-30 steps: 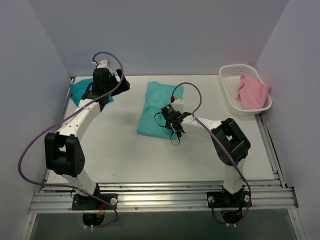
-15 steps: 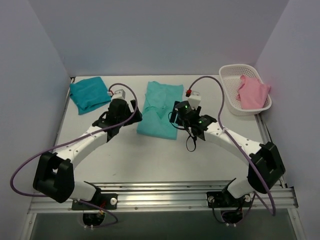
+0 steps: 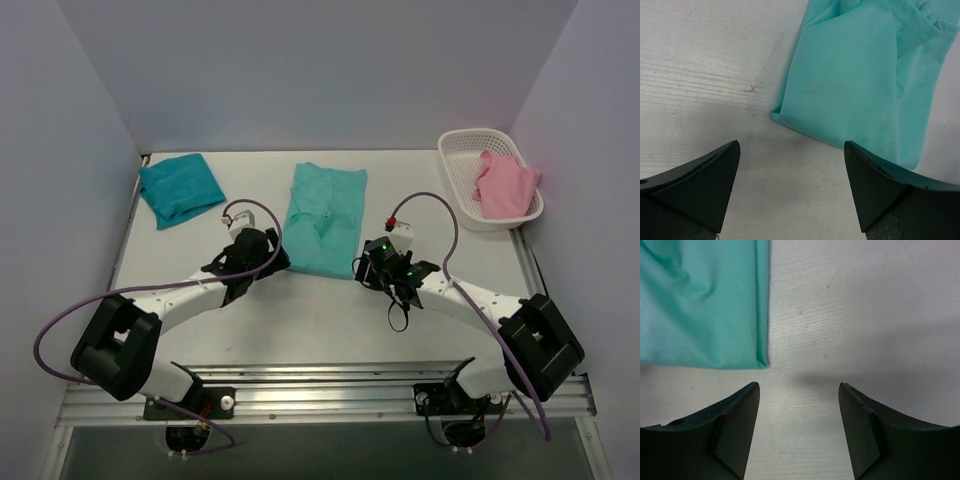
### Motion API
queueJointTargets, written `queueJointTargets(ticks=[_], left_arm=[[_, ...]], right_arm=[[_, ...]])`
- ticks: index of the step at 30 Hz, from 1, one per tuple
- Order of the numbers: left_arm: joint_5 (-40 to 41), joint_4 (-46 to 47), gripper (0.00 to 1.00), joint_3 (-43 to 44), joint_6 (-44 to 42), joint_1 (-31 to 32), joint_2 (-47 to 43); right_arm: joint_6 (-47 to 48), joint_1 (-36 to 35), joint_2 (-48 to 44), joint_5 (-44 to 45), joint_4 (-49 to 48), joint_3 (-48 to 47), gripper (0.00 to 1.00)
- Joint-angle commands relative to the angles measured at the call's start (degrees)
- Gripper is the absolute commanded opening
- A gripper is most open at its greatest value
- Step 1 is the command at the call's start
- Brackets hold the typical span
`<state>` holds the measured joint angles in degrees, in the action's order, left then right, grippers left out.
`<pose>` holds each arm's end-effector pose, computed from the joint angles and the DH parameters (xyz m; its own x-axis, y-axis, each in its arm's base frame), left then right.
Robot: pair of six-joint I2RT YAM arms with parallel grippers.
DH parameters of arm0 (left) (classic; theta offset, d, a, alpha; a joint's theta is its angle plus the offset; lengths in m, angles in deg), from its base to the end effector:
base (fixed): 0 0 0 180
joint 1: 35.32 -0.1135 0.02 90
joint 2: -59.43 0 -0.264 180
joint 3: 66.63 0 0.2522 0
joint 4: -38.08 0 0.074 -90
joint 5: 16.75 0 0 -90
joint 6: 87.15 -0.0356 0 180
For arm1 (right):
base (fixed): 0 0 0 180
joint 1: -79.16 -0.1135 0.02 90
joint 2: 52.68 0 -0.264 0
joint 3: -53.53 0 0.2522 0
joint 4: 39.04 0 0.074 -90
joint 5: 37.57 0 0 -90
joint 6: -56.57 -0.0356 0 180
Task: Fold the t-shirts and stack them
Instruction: Fold the tshirt
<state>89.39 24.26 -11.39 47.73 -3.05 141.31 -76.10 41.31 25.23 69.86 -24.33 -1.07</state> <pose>0.2509 -0.1467 0.1916 -0.6245 -0.4073 -0.6664 -0.1505 0.9000 -0.4091 0.2287 0.1642 0.2053 -0.6281 0.3309 -0.7043 0.0362 0.9165 0.3983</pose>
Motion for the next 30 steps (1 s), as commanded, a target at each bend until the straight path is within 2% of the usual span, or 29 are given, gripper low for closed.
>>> queueJointTargets(ticks=[1,8,13,22,27,30], left_arm=[[3.6,4.1,0.94,0.3,3.3,0.2,1.1],[3.5,6.9,0.94,-0.1,6.6,-0.2,6.0],[0.6,13.2,0.94,-3.2,8.8,-1.7,9.6],[-0.3,15.3,0.95,-3.8,9.4,-2.6,12.0],[-0.7,16.2,0.95,-4.3,9.7,-3.0,12.8],[-1.2,17.3,0.98,-4.9,10.1,-3.1,13.2]], right_arm=[[-1.1,0.3,3.7,-2.0,-6.5,-0.3,0.6],[-0.9,0.3,12.7,-5.8,-11.4,-3.6,0.56],[-1.1,0.3,14.7,-6.4,-12.6,-3.8,0.56],[-1.2,0.3,18.6,-6.7,-14.1,-4.8,0.55],[-1.1,0.4,20.9,-6.4,-14.7,-6.1,0.51],[-1.0,0.4,22.0,-6.3,-14.5,-7.1,0.44]])
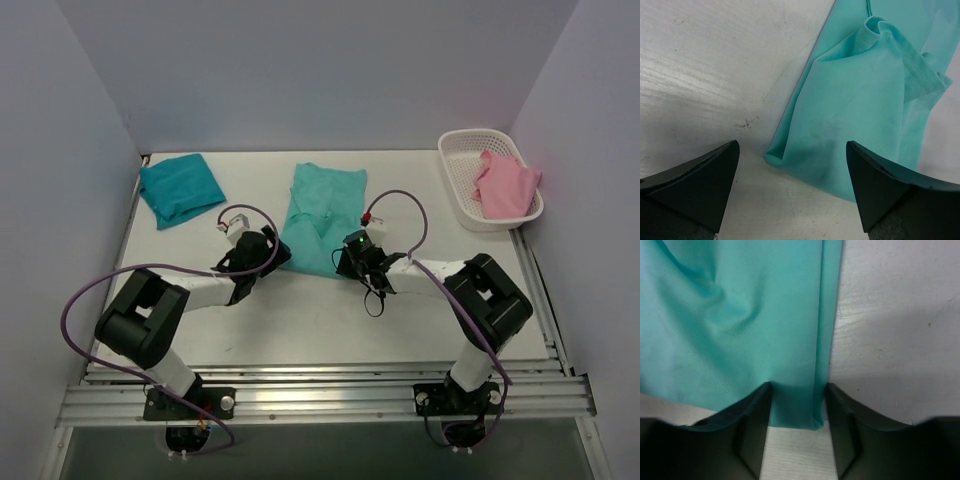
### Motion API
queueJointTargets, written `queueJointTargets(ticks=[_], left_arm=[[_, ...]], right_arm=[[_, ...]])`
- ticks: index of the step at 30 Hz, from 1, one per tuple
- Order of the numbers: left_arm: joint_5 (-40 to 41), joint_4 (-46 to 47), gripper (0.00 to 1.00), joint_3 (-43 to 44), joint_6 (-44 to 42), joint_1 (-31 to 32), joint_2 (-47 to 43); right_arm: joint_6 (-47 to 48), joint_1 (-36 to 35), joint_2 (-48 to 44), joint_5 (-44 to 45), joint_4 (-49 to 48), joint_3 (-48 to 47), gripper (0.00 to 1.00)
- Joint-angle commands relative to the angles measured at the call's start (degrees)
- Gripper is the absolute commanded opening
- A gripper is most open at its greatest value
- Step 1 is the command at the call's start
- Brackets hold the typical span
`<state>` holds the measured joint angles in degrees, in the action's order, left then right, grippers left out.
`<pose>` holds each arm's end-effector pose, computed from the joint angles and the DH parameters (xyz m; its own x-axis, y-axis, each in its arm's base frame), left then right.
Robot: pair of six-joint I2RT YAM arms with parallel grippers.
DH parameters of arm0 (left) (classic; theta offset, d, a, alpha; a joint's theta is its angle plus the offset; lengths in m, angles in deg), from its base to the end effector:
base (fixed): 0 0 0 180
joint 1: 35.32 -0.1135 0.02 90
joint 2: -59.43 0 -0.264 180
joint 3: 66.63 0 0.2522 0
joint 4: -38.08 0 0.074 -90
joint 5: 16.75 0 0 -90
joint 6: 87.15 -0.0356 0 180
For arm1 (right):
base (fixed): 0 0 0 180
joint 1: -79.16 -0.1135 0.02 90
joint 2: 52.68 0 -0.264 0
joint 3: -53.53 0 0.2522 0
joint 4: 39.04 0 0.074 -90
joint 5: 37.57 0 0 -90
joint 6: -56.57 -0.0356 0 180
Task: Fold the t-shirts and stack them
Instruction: Fold the tshirt
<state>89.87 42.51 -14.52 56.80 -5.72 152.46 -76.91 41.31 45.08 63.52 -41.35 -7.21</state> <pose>0.2758 -0.1450 0.1476 -0.5253 -0.5926 -0.6106 -0.2572 0.7946 -0.5499 0.2779 0.2072 0.1612 -0.6547 0.3464 -0.6719 -0.0369 0.8731 0.4862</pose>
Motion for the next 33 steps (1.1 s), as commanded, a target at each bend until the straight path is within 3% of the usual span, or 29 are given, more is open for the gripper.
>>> queueJointTargets(ticks=[1,4,5,8,17,19,21,27,30,33], left_arm=[[-1.9,-0.8,0.91,-2.0,1.2,-0.4,2.1],[-2.6,-0.2,0.77,-2.2,1.6,-0.5,2.3],[-3.0,0.0,0.67,-2.3,1.8,-0.5,2.5],[-3.9,1.1,0.5,-2.9,2.4,-0.5,3.0],[-5.1,3.3,0.27,-3.8,3.3,-0.3,5.3],[-5.1,3.7,0.16,-3.7,3.2,-0.3,5.8],[-5.2,3.6,0.03,-3.1,2.7,-0.2,6.5],[-5.2,4.4,0.02,-3.5,1.2,1.2,6.1],[-5.1,3.3,0.02,-5.9,1.2,2.4,2.1],[-3.3,-1.9,0.02,-8.0,1.9,5.3,-7.9]], right_arm=[[-0.3,0.5,2.5,0.0,2.5,-1.0,0.36],[-0.5,0.5,2.9,-0.1,2.5,-1.0,0.28],[-0.5,0.6,2.9,-0.2,2.5,-0.7,0.26],[-0.8,0.8,2.7,-0.2,1.8,0.2,0.21],[-0.7,1.3,3.1,-0.5,1.2,0.9,0.13],[-0.6,1.3,3.1,-0.5,1.0,1.3,0.02],[-0.5,1.3,3.1,-0.8,0.8,1.5,0.0],[-1.1,1.3,0.7,-0.9,1.9,3.6,0.0],[-2.5,0.8,-3.1,-1.1,3.4,6.0,0.0],[-4.2,-1.2,-8.2,-0.8,7.2,8.0,0.0]])
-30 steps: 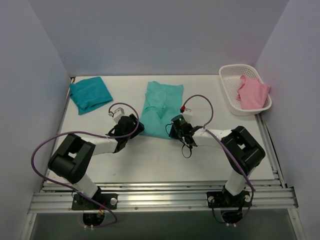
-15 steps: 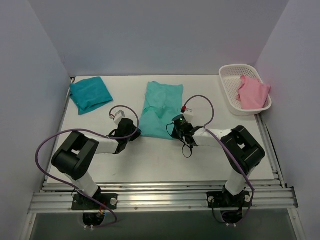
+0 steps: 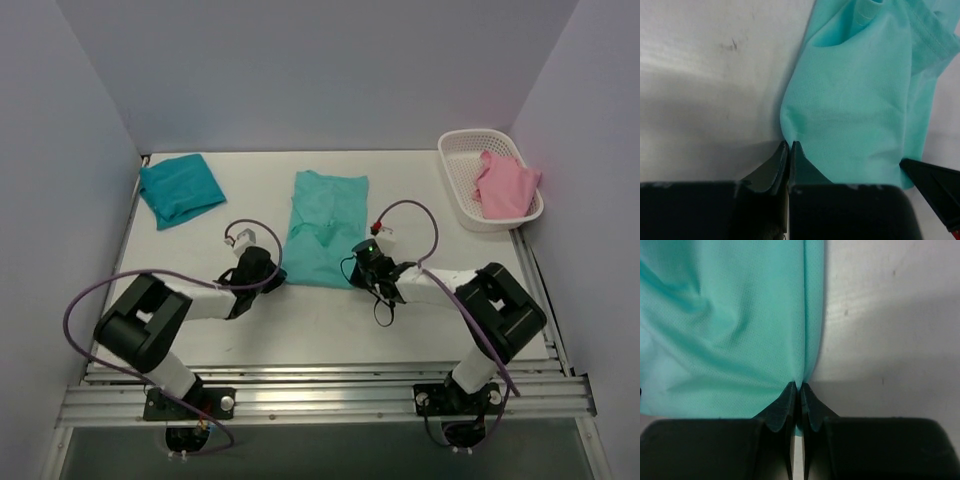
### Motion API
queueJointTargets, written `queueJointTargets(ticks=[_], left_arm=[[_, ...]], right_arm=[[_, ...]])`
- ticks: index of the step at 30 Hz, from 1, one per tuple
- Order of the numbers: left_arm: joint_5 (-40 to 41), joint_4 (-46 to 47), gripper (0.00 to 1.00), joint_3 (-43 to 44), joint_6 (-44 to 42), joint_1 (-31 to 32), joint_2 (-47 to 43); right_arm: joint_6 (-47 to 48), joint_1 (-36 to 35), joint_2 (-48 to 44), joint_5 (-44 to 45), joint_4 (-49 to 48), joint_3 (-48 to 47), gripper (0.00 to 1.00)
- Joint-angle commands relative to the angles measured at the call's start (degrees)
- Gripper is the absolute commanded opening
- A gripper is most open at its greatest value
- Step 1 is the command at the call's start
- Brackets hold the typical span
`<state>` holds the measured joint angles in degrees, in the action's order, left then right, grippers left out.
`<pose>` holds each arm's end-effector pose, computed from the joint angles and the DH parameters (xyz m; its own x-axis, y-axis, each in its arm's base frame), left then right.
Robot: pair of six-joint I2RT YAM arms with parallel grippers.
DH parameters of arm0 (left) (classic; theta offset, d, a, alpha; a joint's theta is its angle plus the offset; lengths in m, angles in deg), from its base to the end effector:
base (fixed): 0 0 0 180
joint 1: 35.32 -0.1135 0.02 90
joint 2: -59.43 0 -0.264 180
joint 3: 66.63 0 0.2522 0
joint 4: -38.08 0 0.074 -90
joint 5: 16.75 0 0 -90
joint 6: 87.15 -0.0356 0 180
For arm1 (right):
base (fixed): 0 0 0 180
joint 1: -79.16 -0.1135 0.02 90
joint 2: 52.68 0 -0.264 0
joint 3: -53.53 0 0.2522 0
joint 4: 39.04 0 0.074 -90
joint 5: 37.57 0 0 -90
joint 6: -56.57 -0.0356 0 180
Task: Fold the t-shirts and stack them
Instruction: Fold the tshirt
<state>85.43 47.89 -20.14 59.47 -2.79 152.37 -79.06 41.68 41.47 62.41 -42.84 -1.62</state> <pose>0.2524 -0.1521 0.1294 -0.5966 -0.5876 -0.5466 -0.2095 0.7715 -0.6008 0.2610 0.1924 0.1552 -0.6679 0.3750 -0.6428 -0.0135 0.8575 0.5143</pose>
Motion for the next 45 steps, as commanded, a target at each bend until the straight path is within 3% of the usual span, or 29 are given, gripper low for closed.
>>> queueJointTargets(ticks=[1,10,15,19,27,35,45], left_arm=[[2.0,-11.1,0.02,-2.9,-0.5,4.4,-10.7],[13.2,-43.6,0.02,-3.1,3.7,14.6,-48.2],[15.0,-52.7,0.02,0.6,2.3,15.4,-57.3],[16.1,-53.1,0.02,4.7,0.2,15.3,-53.0],[14.6,-43.3,0.03,12.2,-3.2,14.2,-38.0],[9.5,-37.3,0.02,18.3,-6.3,7.4,-28.0],[2.4,-31.9,0.02,22.4,-7.8,-1.2,-18.5]], right_arm=[[-2.6,-3.2,-6.1,1.1,9.8,2.8,0.0],[-10.8,-14.8,-26.5,7.9,28.0,3.9,0.0],[-12.5,-18.1,-36.9,12.4,36.5,1.4,0.0],[-10.0,-17.6,-36.1,16.6,38.4,-3.7,0.0],[-4.6,-14.8,-20.7,17.4,34.4,-12.0,0.0],[0.7,-7.5,-7.7,14.4,30.9,-20.9,0.0],[4.7,-3.7,5.3,11.6,31.6,-33.9,0.0]])
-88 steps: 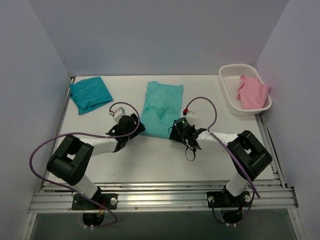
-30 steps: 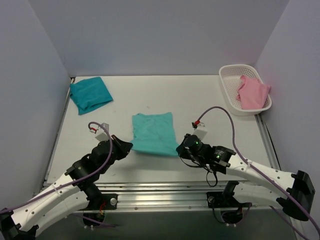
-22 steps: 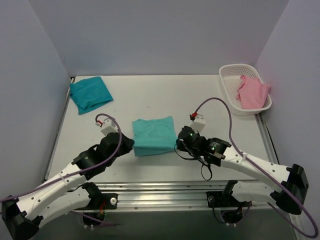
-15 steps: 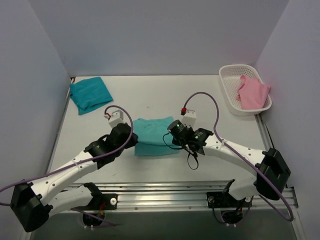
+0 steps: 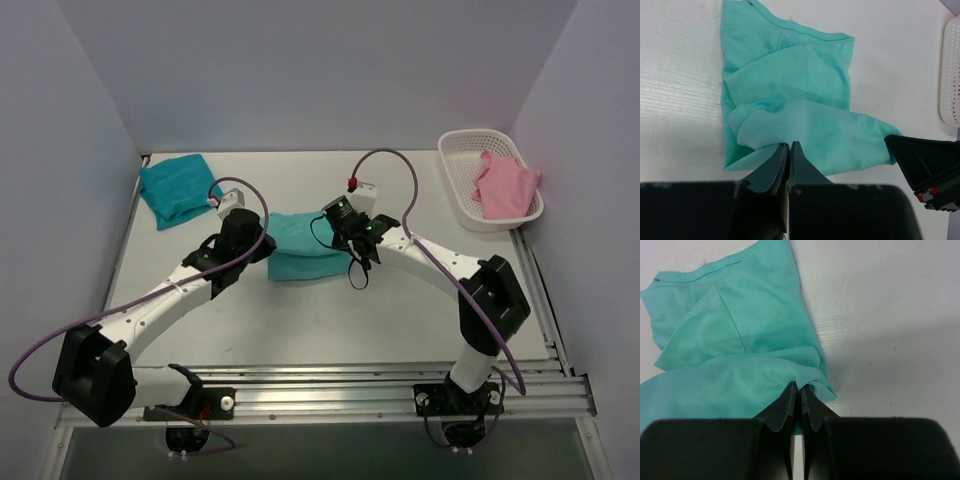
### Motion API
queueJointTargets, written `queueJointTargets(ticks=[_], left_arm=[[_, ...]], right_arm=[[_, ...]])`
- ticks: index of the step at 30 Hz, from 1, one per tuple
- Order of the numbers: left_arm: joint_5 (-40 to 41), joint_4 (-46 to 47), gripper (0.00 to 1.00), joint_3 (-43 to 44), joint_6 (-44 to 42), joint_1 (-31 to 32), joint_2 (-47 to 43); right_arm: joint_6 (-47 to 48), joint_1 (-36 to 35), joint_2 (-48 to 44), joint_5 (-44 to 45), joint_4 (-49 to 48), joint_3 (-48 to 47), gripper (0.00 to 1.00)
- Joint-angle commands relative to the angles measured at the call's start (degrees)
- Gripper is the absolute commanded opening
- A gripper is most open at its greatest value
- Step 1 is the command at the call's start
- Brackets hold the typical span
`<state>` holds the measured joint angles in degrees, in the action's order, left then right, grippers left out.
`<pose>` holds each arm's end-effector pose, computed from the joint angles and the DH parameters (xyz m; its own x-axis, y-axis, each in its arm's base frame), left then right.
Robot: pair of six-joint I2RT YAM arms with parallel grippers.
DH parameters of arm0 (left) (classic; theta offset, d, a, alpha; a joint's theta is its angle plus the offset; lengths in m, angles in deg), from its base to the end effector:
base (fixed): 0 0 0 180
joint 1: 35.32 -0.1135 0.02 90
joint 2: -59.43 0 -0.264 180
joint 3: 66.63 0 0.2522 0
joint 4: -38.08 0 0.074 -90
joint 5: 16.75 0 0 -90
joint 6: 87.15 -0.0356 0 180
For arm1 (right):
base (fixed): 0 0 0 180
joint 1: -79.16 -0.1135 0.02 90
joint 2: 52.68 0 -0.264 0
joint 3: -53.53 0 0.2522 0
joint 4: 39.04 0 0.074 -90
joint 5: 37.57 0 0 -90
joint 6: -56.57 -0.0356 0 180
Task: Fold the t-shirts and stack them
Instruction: Fold the tshirt
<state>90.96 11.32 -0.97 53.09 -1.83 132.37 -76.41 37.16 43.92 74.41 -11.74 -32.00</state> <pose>0.2413 -0.1466 0.2735 -0.5410 -0.5201 -0.6609 -0.1571 0.8345 -0.5281 0.2926 0.2455 0.2609 -0.6118 0.2998 -0.7320 0.0201 0.9310 0.3645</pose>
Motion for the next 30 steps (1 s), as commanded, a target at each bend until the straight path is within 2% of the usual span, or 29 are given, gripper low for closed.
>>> queueJointTargets(ticks=[1,6,14,16,17,19,20,21,22,23,24,25,26,27,28,29,30], left_arm=[[-4.5,5.2,0.02,3.4,-1.3,-2.9,2.2],[-8.4,7.1,0.02,5.8,-1.3,-7.4,7.3],[-10.6,8.8,0.02,8.4,-2.2,-10.6,11.4],[-11.7,9.1,0.03,11.6,-3.1,-13.3,14.7],[-11.7,8.9,0.07,13.5,-3.5,-14.6,16.8],[-14.9,9.7,0.07,20.8,-3.0,-18.2,22.7],[-16.6,11.7,0.05,23.9,-2.7,-21.2,30.9],[-20.7,11.9,0.05,27.8,-2.9,-22.5,35.3],[-21.4,11.9,0.06,37.5,-3.0,-23.5,45.2],[-21.6,10.9,0.12,42.7,-3.1,-24.2,50.1],[-21.8,9.2,0.24,48.5,-2.9,-24.4,54.6],[-24.6,7.2,0.37,54.3,-2.5,-24.7,59.1],[-26.1,3.8,0.46,64.0,-2.1,-25.1,65.5],[-26.7,1.0,0.55,68.0,-1.9,-25.5,67.5],[-26.8,-1.3,0.73,70.2,-2.2,-25.7,68.2],[-26.5,-0.8,0.83,69.6,-2.8,-25.8,67.2],[-25.6,0.0,0.99,67.7,-3.4,-25.8,65.6]], right_arm=[[2.3,1.2,4.0,-0.8,0.5,-5.7,0.0],[4.0,3.5,13.2,-2.9,3.2,-14.6,0.0],[5.4,6.2,15.1,-5.5,3.2,-21.5,0.0],[6.3,7.8,17.6,-7.6,3.2,-24.5,0.0],[6.7,9.9,19.2,-10.2,3.1,-26.6,0.0],[7.7,12.5,26.4,-12.5,1.2,-35.6,0.01],[8.9,14.9,29.9,-17.6,-0.5,-38.9,0.06],[9.5,16.0,38.0,-20.0,-1.8,-47.8,0.51],[9.4,17.2,42.3,-23.3,-2.5,-53.1,0.81],[9.1,18.0,50.8,-26.3,-2.5,-58.7,1.0],[8.5,19.4,54.5,-29.2,-2.5,-69.7,1.0],[8.3,19.8,57.3,-29.5,-2.5,-74.1,1.0],[7.8,20.2,59.0,-29.5,-2.8,-76.6,1.0],[7.4,21.1,58.9,-30.2,-3.7,-76.9,1.0],[7.2,21.6,57.1,-30.2,-7.3,-71.6,1.0],[7.3,22.0,51.5,-30.0,-9.6,-67.1,1.0],[7.4,22.7,47.8,-29.7,-12.2,-62.0,1.0]])
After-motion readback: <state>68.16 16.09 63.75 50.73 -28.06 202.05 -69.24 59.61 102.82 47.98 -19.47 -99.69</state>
